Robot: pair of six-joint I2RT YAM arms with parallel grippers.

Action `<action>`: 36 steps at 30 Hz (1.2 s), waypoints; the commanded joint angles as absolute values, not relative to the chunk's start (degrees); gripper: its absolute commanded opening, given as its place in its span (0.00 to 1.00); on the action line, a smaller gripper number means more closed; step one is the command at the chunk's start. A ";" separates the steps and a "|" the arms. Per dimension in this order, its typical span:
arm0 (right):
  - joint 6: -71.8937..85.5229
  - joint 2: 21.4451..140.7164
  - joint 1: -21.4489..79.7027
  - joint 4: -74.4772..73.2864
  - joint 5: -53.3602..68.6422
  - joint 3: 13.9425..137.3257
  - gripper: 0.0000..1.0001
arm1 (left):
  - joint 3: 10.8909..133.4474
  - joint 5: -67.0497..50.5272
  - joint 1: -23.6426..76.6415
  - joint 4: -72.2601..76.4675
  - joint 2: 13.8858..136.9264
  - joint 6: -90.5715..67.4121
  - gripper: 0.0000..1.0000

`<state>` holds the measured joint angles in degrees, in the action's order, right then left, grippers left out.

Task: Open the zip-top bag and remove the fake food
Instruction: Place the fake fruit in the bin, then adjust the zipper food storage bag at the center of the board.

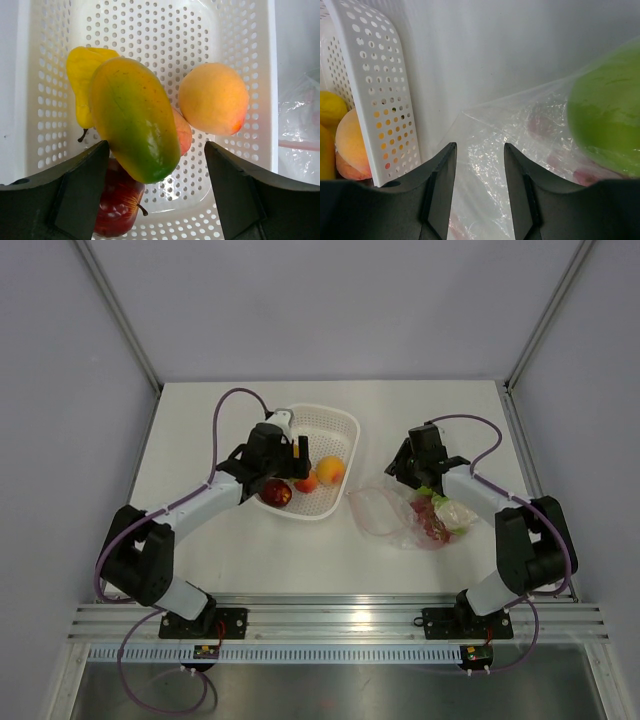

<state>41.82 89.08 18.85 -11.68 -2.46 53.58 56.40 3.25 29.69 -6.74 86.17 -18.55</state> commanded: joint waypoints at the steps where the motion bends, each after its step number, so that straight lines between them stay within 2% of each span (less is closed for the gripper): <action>1: 42.10 86.75 19.16 -10.28 -3.60 53.26 0.50 | 55.73 3.34 29.36 -3.08 82.36 -19.34 0.83; 4: 41.92 85.78 19.25 -10.46 -4.13 53.09 0.51 | 53.28 1.24 29.36 -0.37 79.90 -19.42 0.99; 14: 41.48 81.65 19.16 -11.87 -6.50 52.12 0.52 | 52.04 0.53 29.27 -0.36 75.24 -27.41 0.99; 15: 41.40 81.30 19.16 -11.95 -6.76 51.95 0.60 | 50.20 0.61 29.27 1.74 74.54 -27.86 0.99; 17: 41.66 80.42 19.16 -12.30 -7.73 51.51 0.69 | 48.00 -1.13 29.27 4.29 72.08 -28.12 0.99; 19: 41.75 79.81 19.25 -12.30 -8.35 51.33 0.73 | 46.32 -3.24 29.18 6.41 70.76 -27.25 0.99; 26: 41.48 77.53 19.16 -15.46 -13.00 52.12 0.74 | 45.09 -10.02 30.84 9.92 70.22 -27.25 0.99; 29: 41.83 76.21 18.46 -16.87 -14.76 52.21 0.72 | 44.99 -7.91 34.61 12.83 72.76 -24.70 0.98; 36: 43.77 72.25 12.67 -18.90 -14.77 50.28 0.70 | 50.09 -1.07 42.35 7.84 76.55 -20.57 0.91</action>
